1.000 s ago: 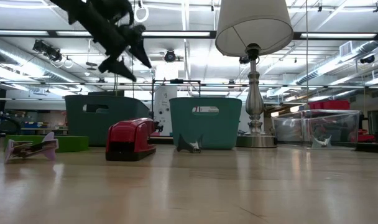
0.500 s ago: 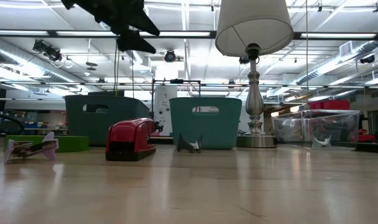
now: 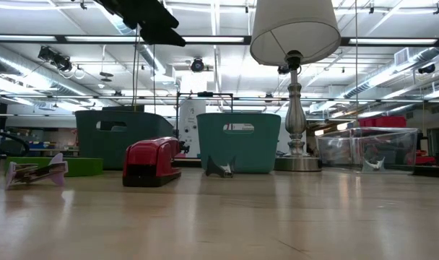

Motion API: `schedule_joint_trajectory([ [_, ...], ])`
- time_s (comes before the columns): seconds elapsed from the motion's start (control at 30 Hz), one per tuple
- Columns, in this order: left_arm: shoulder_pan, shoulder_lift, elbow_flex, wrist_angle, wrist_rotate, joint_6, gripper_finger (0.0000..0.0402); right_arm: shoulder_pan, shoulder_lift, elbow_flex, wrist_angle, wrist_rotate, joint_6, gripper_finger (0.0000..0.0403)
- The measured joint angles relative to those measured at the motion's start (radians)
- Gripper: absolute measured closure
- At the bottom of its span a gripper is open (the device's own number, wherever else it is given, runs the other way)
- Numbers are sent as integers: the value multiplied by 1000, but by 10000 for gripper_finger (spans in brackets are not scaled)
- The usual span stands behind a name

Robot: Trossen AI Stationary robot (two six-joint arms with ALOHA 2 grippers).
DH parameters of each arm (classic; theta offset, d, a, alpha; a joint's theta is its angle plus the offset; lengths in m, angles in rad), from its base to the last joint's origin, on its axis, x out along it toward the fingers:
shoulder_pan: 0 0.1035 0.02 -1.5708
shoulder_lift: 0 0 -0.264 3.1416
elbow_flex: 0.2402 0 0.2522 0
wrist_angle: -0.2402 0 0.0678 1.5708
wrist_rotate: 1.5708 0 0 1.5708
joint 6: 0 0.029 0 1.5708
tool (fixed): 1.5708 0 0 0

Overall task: Pick and place Stapler, Stapler remover, tape
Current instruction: Put the blue staple remover into the transparent bin

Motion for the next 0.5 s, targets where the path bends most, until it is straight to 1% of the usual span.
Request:
schedule_joint_trajectory([
  [0.1, 0, 0, 0, 0, -1, -2, 58, 0, -1, 0, -44, -52, 0, 46],
  [0.2, 0, 0, 0, 0, -1, -1, 58, 10, -1, 0, -157, -147, 0, 46],
  [0.27, 0, 0, 0, 0, -2, -1, 58, 29, 0, 0, -237, -186, 0, 46],
  [0.5, 1, 0, 0, 0, -20, -1, 58, 146, 4, 0, -478, -187, 5, 46],
])
